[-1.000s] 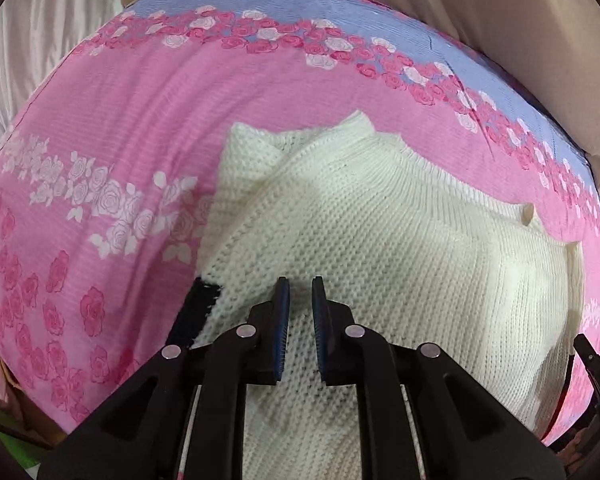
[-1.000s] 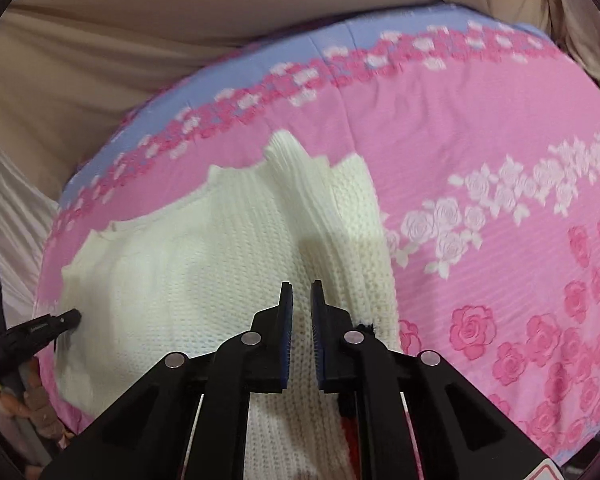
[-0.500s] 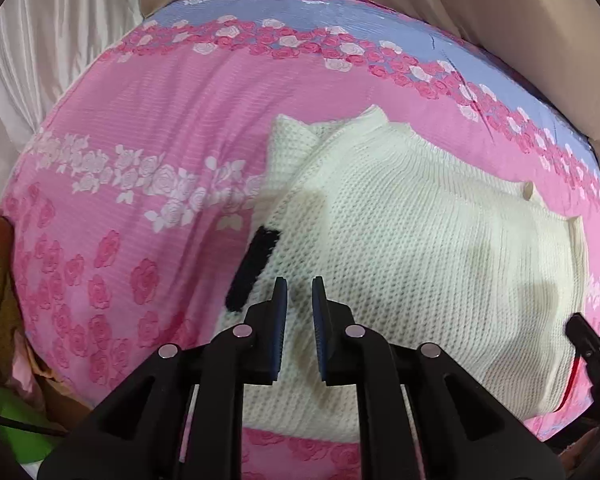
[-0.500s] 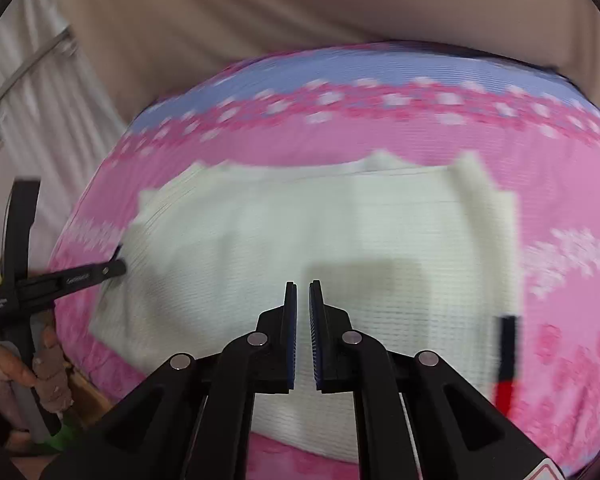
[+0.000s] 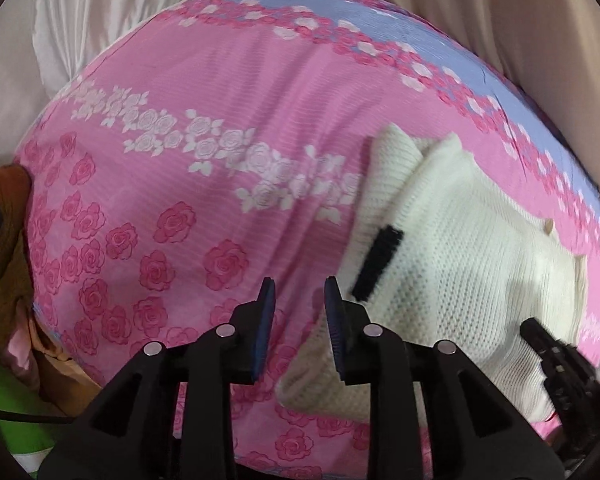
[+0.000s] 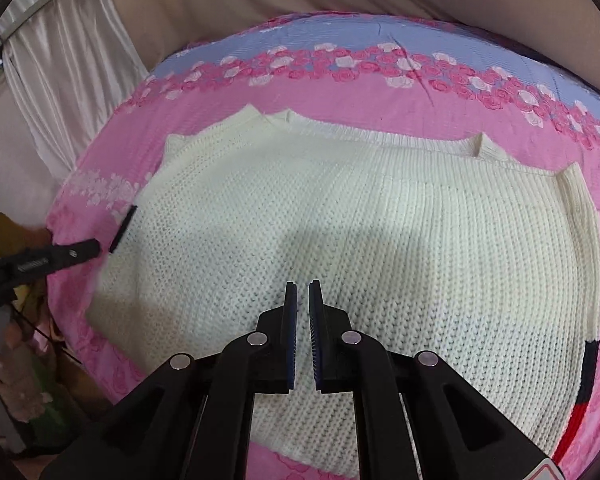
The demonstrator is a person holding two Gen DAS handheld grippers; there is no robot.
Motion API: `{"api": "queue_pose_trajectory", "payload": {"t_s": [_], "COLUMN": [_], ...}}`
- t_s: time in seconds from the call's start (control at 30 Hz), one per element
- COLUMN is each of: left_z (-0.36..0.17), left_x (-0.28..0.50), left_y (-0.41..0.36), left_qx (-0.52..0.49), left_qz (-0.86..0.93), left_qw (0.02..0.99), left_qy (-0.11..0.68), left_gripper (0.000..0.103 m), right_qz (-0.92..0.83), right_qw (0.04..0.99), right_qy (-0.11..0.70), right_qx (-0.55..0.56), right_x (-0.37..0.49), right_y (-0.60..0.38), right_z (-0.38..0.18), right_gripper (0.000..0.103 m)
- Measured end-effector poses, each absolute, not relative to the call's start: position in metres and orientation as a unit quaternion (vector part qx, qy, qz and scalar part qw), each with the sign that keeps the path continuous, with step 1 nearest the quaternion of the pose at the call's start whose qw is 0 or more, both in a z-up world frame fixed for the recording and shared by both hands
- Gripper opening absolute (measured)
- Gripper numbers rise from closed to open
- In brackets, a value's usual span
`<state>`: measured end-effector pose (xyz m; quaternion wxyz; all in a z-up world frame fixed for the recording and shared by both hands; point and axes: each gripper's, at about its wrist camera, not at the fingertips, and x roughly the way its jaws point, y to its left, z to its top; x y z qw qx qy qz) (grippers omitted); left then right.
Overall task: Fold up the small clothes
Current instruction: 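Grasp the sweater edge with the left gripper while the right gripper grasps the striped cuff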
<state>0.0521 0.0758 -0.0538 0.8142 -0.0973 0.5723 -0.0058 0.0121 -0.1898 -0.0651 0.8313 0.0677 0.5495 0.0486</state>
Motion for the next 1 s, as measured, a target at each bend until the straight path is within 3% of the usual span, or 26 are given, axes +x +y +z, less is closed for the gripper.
{"api": "queue_pose_trajectory", "payload": {"t_s": [0.1,0.2,0.27,0.37,0.57,0.67,0.73,0.83,0.87,0.9,0.93,0.97,1.0], "left_z": [-0.056,-0.053,-0.052,-0.059,-0.083,-0.08,-0.079,-0.08,-0.08,-0.079,-0.077,-0.075,-0.071], "left_x": [0.059,0.065,0.071,0.078,0.083,0.084,0.085,0.087,0.087,0.086,0.087,0.086,0.084], "left_y": [0.078,0.068,0.06,0.056,0.059,0.054,0.05,0.045,0.044,0.043,0.043,0.045,0.047], "left_qx": [-0.098,-0.09,-0.083,-0.083,-0.126,-0.123,-0.121,-0.11,-0.107,-0.104,-0.104,-0.108,-0.114], "left_qz": [-0.011,-0.027,-0.032,-0.041,-0.043,-0.036,-0.029,-0.02,-0.018,-0.014,-0.013,-0.012,-0.012], "left_qw": [0.812,0.813,0.816,0.811,0.784,0.788,0.791,0.792,0.793,0.794,0.794,0.794,0.796], "left_qy": [0.575,0.575,0.571,0.577,0.606,0.602,0.599,0.6,0.6,0.599,0.599,0.598,0.595], "left_gripper": [0.025,0.028,0.045,0.054,0.056,0.056,0.06,0.061,0.061,0.061,0.061,0.061,0.061], "right_qz": [0.04,0.032,0.013,-0.032,-0.165,-0.206,-0.205,-0.175,-0.168,-0.163,-0.162,-0.164,-0.167], "right_qw": [0.828,0.835,0.844,0.842,0.815,0.804,0.807,0.809,0.809,0.806,0.807,0.812,0.814], "right_qy": [0.553,0.539,0.523,0.516,0.524,0.503,0.482,0.486,0.495,0.506,0.51,0.504,0.502], "right_qx": [0.084,0.111,0.119,0.156,0.184,0.24,0.272,0.28,0.271,0.26,0.25,0.245,0.241], "right_x": [0.02,0.012,-0.005,-0.043,-0.122,-0.142,-0.14,-0.119,-0.113,-0.107,-0.105,-0.107,-0.111], "right_y": [-0.194,-0.203,-0.218,-0.256,-0.333,-0.372,-0.388,-0.393,-0.391,-0.388,-0.386,-0.385,-0.385], "right_z": [-0.079,-0.056,-0.041,-0.033,-0.047,-0.049,-0.049,-0.056,-0.061,-0.066,-0.066,-0.062,-0.059], "right_gripper": [0.005,0.005,0.006,0.009,0.011,0.023,0.039,0.052,0.052,0.035,0.024,0.02,0.005]}}
